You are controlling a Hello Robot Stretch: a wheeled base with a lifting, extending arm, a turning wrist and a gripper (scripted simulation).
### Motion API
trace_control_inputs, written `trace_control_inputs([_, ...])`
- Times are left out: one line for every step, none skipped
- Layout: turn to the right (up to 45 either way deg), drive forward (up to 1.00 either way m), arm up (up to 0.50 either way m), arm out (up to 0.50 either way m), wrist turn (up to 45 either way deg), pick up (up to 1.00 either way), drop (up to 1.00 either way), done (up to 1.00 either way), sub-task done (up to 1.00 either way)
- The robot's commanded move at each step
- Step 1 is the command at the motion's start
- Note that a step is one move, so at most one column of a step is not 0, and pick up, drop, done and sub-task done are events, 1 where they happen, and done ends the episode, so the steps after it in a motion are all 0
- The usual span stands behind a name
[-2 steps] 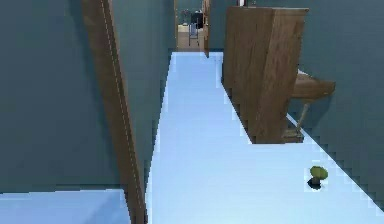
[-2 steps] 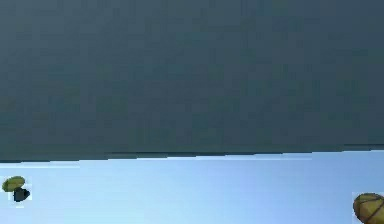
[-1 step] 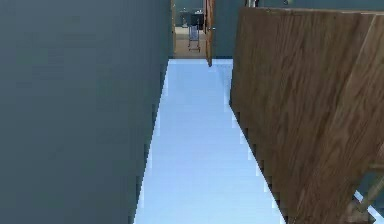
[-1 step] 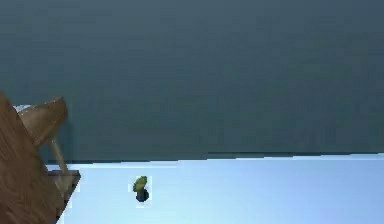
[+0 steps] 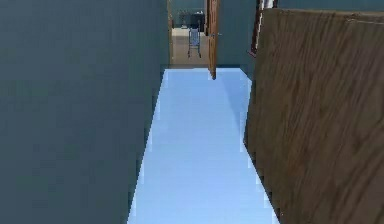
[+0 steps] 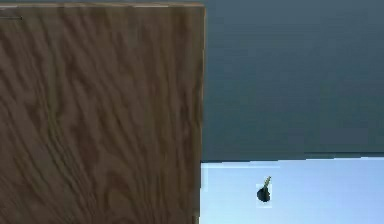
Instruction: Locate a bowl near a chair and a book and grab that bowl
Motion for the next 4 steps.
trace_control_inputs([0.0, 1.00, 0.00, 0.00, 0.0, 0.00, 0.00, 0.00, 0.00])
trace_control_inputs([0.0, 1.00, 0.00, 0.00, 0.0, 0.00, 0.00, 0.00, 0.00])
trace_control_inputs([0.0, 1.00, 0.00, 0.00, 0.0, 0.00, 0.00, 0.00, 0.00])
trace_control_inputs([0.0, 1.00, 0.00, 0.00, 0.0, 0.00, 0.00, 0.00, 0.00])
